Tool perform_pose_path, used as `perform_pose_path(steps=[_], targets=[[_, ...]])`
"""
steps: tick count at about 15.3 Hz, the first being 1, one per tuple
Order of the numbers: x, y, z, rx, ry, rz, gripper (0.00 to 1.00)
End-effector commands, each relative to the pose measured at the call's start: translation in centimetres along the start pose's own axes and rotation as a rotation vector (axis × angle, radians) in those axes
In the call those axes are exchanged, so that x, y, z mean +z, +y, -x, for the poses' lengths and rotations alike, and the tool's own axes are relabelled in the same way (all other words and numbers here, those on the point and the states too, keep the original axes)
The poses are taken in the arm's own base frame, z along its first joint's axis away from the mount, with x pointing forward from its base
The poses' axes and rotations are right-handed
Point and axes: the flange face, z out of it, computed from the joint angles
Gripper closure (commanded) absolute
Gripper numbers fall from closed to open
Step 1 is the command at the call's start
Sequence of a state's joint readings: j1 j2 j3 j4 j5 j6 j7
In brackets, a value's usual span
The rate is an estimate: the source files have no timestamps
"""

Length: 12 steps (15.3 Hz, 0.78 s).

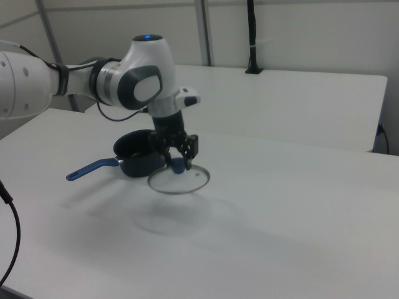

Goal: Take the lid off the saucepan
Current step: 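Lower the glass lid flat onto the table beside the saucepan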

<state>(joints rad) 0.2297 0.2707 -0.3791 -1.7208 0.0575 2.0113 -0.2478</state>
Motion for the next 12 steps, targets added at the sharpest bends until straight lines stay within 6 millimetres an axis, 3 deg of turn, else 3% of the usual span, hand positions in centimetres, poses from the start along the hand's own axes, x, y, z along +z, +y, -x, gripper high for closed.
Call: perform_pose_path(steps=[1, 12], targets=[[1.7, -2.6, 2.9, -0.049, -0.038, -0.045, 0.79], [7.5, -6.8, 5.0, -0.100, -0.045, -0.053, 0.81]])
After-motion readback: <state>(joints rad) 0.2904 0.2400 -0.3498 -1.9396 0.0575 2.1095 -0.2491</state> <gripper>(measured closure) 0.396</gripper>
